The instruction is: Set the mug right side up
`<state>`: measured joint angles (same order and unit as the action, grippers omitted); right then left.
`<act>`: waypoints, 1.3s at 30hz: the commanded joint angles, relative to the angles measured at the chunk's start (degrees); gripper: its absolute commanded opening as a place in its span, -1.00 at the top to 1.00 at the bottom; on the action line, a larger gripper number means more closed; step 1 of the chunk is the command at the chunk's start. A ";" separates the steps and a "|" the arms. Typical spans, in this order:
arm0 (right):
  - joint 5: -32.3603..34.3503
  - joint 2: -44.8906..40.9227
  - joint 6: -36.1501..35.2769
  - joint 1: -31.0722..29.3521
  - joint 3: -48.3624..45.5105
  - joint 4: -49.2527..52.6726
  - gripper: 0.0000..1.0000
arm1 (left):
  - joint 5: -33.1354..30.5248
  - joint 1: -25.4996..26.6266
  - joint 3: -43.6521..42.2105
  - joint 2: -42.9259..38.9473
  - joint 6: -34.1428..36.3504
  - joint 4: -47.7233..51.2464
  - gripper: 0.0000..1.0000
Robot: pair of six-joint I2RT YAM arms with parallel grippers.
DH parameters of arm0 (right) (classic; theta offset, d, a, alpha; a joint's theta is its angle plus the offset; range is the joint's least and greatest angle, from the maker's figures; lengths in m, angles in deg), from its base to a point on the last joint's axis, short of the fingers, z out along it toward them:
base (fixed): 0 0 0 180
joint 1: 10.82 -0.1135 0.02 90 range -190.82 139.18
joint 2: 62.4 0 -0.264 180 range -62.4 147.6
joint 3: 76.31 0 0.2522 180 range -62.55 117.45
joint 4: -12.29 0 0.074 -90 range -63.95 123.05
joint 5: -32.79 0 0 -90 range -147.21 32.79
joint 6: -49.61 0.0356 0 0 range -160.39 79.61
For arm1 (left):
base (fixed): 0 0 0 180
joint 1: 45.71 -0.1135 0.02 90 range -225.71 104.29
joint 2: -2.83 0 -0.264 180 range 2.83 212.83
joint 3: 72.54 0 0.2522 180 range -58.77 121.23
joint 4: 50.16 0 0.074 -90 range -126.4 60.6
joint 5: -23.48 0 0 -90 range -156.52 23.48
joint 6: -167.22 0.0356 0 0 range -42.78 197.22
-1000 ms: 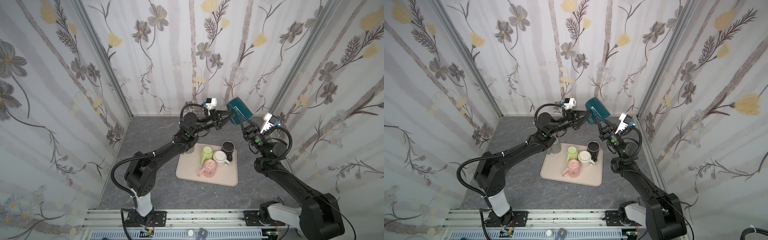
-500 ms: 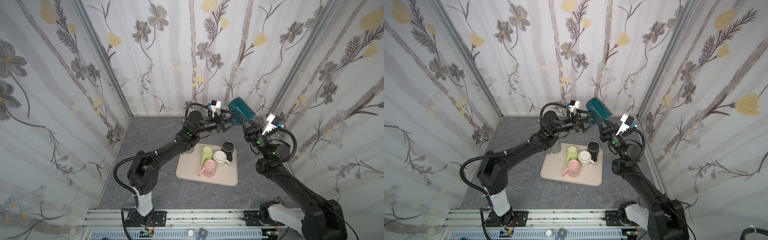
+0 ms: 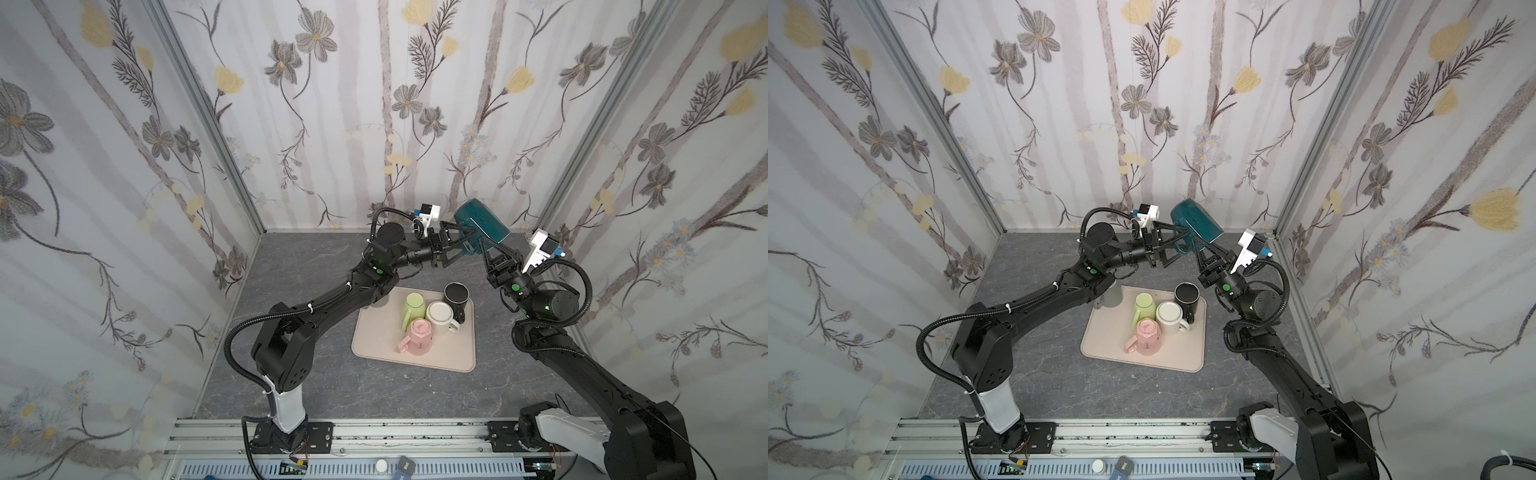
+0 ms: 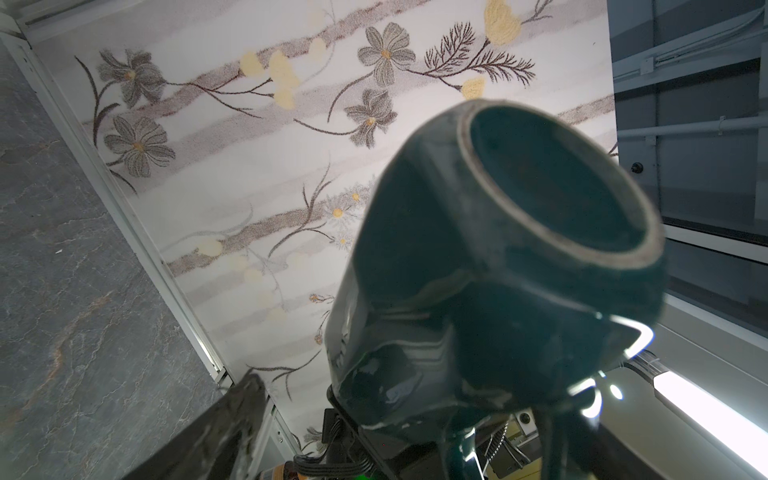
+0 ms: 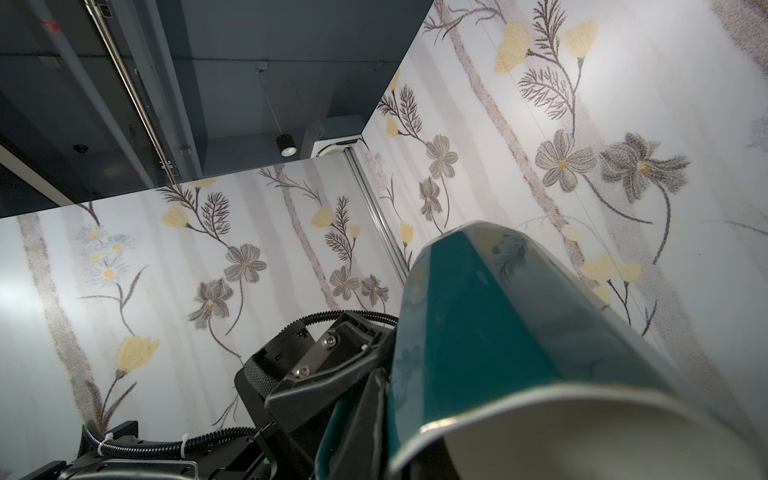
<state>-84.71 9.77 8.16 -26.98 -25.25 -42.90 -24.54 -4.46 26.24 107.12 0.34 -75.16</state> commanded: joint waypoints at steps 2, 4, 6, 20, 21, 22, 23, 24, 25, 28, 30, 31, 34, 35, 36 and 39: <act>-4.41 -1.91 0.53 -0.62 1.09 -15.97 1.00 | -4.96 -0.28 -0.55 0.31 -0.32 9.32 -1.00; -3.60 -2.72 0.12 -0.62 1.30 -14.02 1.00 | -5.23 -0.31 -0.55 0.05 -0.34 9.40 -1.00; -1.94 -4.07 -1.55 -0.71 1.13 -10.58 1.00 | -5.46 -0.32 -0.55 -0.45 -0.03 9.65 -1.00; 14.58 -11.70 -17.15 -0.80 11.46 34.57 1.00 | -11.26 -0.30 0.07 -4.17 11.24 20.49 -1.00; 15.81 -11.71 -18.28 -0.80 13.20 39.18 1.00 | -12.03 -0.34 0.07 -4.50 12.73 22.00 -1.00; 16.92 -11.53 -19.36 -0.78 15.22 44.08 1.00 | -12.90 -0.30 -0.10 -4.94 14.08 23.38 -1.00; 18.07 -11.23 -20.14 -0.80 16.79 48.34 1.00 | -13.41 -0.30 -0.28 -5.21 15.13 24.28 -1.00; 19.50 -10.96 -20.78 -0.72 18.71 52.70 1.00 | -13.96 -0.30 -0.37 -5.60 16.25 25.34 -1.00; 20.76 -10.76 -21.47 -0.71 20.22 56.17 1.00 | -14.48 -0.30 -0.44 -5.92 17.24 26.23 -1.00; 23.94 -9.68 -23.56 -0.56 24.31 66.48 1.00 | -15.88 -0.30 -1.32 -6.97 19.43 27.08 -1.00; 25.56 -8.31 -24.94 -0.45 27.22 72.55 1.00 | -17.06 -0.33 -2.46 -7.99 21.15 28.13 -1.00; 26.38 -7.53 -25.57 -0.28 28.62 75.26 1.00 | -17.64 -0.30 -3.30 -8.59 22.25 28.74 -1.00; 29.45 -4.85 -27.81 0.07 31.87 82.67 1.00 | -19.38 -0.20 -5.10 -10.87 25.99 31.27 -1.00; 30.55 -4.06 -28.62 0.33 32.65 84.35 1.00 | -20.10 -0.21 -5.85 -11.69 27.21 32.14 -1.00; 30.93 -3.15 -29.14 0.88 33.07 85.72 1.00 | -21.07 -0.13 -6.84 -12.80 28.45 33.29 -1.00; 29.54 -1.14 -30.22 3.00 33.58 88.14 1.00 | -25.15 0.18 -9.80 -16.86 33.20 36.95 -1.00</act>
<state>-56.96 7.54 -18.87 -25.08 7.23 42.95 -44.91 -4.48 17.95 93.00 27.05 -41.94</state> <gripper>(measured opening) 0.083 0.997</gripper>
